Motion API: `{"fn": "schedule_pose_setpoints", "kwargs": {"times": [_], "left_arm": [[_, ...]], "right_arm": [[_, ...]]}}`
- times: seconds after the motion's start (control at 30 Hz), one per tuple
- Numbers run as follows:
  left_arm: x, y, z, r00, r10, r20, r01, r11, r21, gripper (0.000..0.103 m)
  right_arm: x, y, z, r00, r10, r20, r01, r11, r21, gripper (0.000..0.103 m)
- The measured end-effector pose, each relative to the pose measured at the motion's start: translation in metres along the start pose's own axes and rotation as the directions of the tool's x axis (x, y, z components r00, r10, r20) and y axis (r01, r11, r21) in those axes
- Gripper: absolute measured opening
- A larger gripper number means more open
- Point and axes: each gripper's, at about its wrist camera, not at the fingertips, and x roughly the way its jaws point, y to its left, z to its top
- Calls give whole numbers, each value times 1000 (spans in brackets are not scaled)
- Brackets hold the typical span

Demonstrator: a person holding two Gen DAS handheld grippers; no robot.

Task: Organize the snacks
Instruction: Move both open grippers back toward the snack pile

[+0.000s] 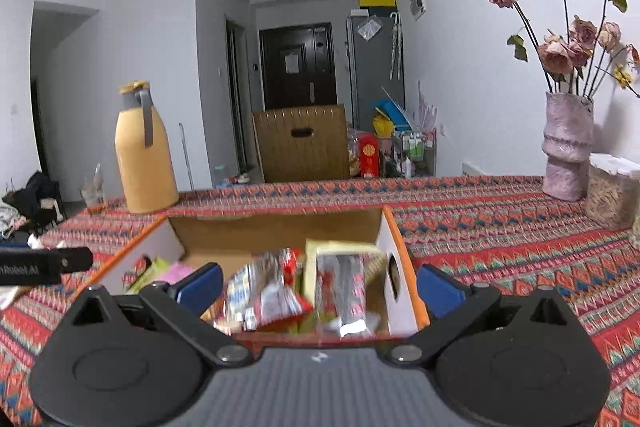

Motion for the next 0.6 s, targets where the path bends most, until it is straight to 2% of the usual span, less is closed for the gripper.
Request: {"fn": "schedule_pose_setpoints", "kwargs": {"times": [0.27, 0.5, 0.6], "left_arm": [[-7, 9, -34, 998, -22, -52, 22, 1000, 1, 103], [-13, 11, -53, 996, -28, -85, 29, 1000, 11, 103], [-15, 13, -54, 996, -22, -87, 22, 1000, 5, 103]], "right_arm": [[-21, -2, -44, 996, -7, -89, 6, 1000, -11, 103], [-31, -2, -61, 993, -29, -118, 23, 998, -51, 103], [-28, -4, -61, 989, -35, -142, 26, 998, -60, 96]]}}
